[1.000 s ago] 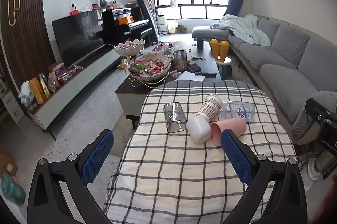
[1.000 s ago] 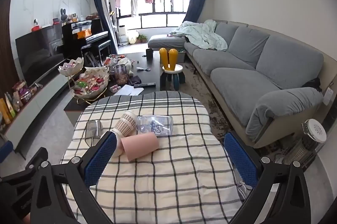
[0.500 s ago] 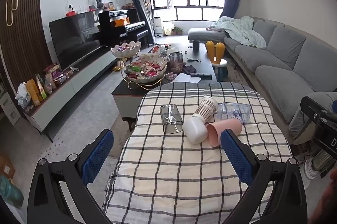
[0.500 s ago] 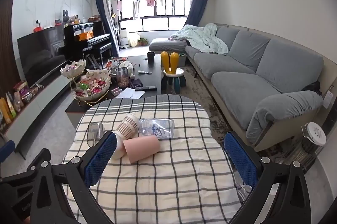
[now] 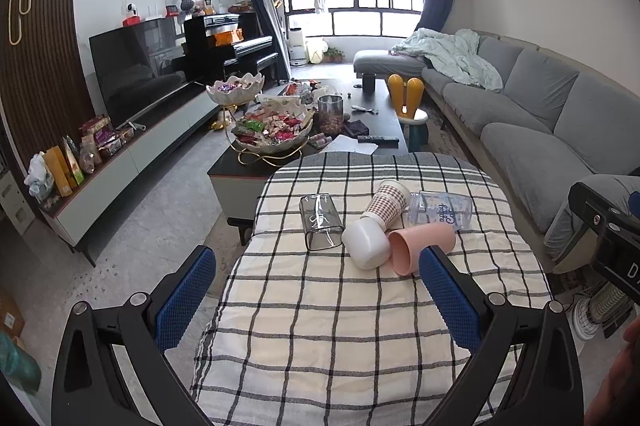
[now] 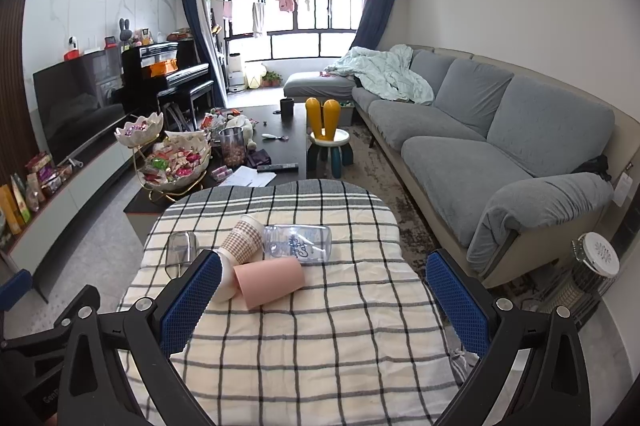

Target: Flip cup upside down

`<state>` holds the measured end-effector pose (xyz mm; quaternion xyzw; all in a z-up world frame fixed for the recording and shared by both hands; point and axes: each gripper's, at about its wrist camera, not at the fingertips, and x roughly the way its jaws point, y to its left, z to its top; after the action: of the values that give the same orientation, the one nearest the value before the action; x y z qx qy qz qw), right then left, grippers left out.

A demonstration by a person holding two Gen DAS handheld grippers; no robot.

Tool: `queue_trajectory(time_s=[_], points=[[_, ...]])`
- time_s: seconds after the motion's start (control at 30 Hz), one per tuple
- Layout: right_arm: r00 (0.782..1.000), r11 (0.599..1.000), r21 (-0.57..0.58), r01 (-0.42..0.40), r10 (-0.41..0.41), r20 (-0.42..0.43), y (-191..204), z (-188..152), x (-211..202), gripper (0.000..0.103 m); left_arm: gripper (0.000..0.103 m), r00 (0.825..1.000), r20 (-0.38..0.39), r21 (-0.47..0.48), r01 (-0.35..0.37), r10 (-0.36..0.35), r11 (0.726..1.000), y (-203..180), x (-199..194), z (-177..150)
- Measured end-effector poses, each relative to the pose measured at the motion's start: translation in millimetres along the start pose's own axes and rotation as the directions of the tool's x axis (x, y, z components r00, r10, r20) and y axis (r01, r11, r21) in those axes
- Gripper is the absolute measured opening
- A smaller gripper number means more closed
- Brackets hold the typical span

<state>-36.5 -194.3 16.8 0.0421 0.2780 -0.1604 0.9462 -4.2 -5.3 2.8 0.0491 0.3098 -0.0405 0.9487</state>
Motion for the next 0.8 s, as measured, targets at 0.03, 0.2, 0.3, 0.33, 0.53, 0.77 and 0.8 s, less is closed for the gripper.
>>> queue_trajectory(time_s=[0.03, 0.2, 0.3, 0.33, 0.53, 0.77, 0.8], points=[[1.0, 1.0, 0.0, 0.002, -0.002, 0.0, 0.0, -0.5, 0.1, 0.103, 0.103, 1.0, 0.001, 0.001, 0.001, -0.001, 1.0, -0.4, 0.1, -0.9], [1.0, 1.0, 0.0, 0.0, 0.0, 0.0, -0.1, -1.3, 0.4, 0.103, 0.103, 1.0, -0.001, -0.002, 0.001, -0.001, 1.0, -0.4, -0.2, -0.8], [1.0, 1.0, 0.002, -0.001, 0.001, -0.002, 0.7, 1.8, -2.4, 0.103, 0.103, 1.0, -0.001, -0.002, 0.001, -0.001, 1.0, -1.0, 1.5, -2.1], [1.0, 1.0, 0.001, 0.0, 0.0, -0.002, 0.3, 1.2, -1.5, 0.103, 0.103, 1.0, -0.001, -0.002, 0.003, -0.003, 1.0, -0.7, 1.5, -2.0], [1.0, 1.0, 0.002, -0.001, 0.001, -0.005, 0.8, 2.3, -2.2, 0.103, 0.103, 1.0, -0.003, -0.004, 0.004, -0.004, 1.0, -0.4, 1.2, -2.0], [1.0, 1.0, 0.001, -0.003, 0.003, -0.006, 3.1, -0.1, -4.4, 0.103, 0.103, 1.0, -0.008, -0.004, 0.009, -0.009, 1.0, -2.4, 4.6, -4.6], [1.0, 1.0, 0.001, -0.004, 0.004, -0.007, 2.8, -0.1, -3.8, 0.103, 0.103, 1.0, -0.01, -0.003, 0.01, -0.01, 1.0, -3.4, 5.4, -5.5]])
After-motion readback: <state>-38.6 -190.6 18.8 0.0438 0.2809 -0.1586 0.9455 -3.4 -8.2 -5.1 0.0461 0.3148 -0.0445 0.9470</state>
